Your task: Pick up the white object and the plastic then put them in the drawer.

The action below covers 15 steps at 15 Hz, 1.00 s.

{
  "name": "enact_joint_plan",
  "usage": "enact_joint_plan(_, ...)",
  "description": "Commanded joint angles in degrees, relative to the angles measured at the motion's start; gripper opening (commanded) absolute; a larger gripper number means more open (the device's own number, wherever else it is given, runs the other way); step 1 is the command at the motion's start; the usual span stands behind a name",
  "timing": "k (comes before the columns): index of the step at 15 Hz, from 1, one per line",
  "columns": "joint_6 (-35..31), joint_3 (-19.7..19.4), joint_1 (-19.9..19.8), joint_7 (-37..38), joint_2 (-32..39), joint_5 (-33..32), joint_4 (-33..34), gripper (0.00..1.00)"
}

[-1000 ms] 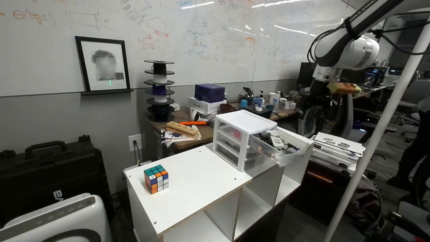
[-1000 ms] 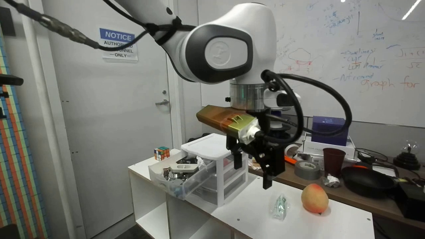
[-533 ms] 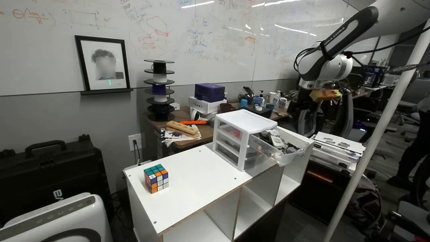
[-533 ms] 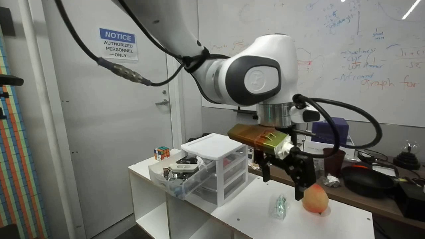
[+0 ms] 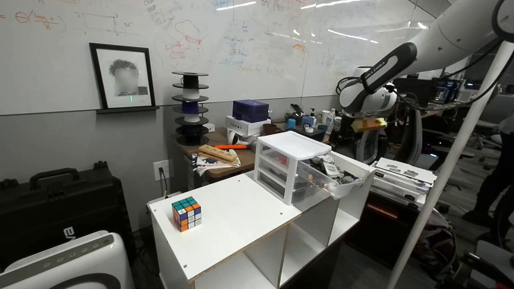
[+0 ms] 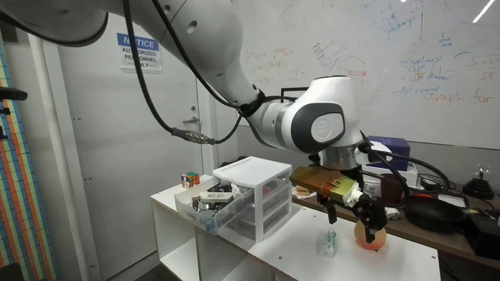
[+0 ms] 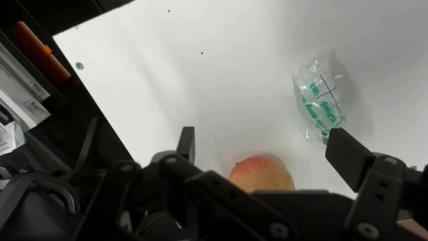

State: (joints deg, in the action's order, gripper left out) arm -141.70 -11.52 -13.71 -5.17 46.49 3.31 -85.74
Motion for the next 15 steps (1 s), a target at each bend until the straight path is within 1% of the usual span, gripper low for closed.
enact_joint_plan(1,-0.7,3.2,-1.9,-0.2,5.2,-0.1,7.4,1.0)
enact_joint_plan(6,-0.8,6.3,-2.9,-1.4,9.2,0.4,11.0,1.0)
enact_joint_plan(12,-1.2,7.3,-2.5,-0.9,14.1,0.1,14.0,1.0)
enact_joint_plan(13,-1.2,7.2,-2.4,-0.7,14.7,-0.1,14.6,0.75)
enact_joint_plan(14,-1.0,7.5,-2.5,-1.0,15.0,0.0,14.8,0.74)
enact_joint_plan(15,-0.7,7.6,-2.6,-1.1,15.0,0.0,14.9,0.66)
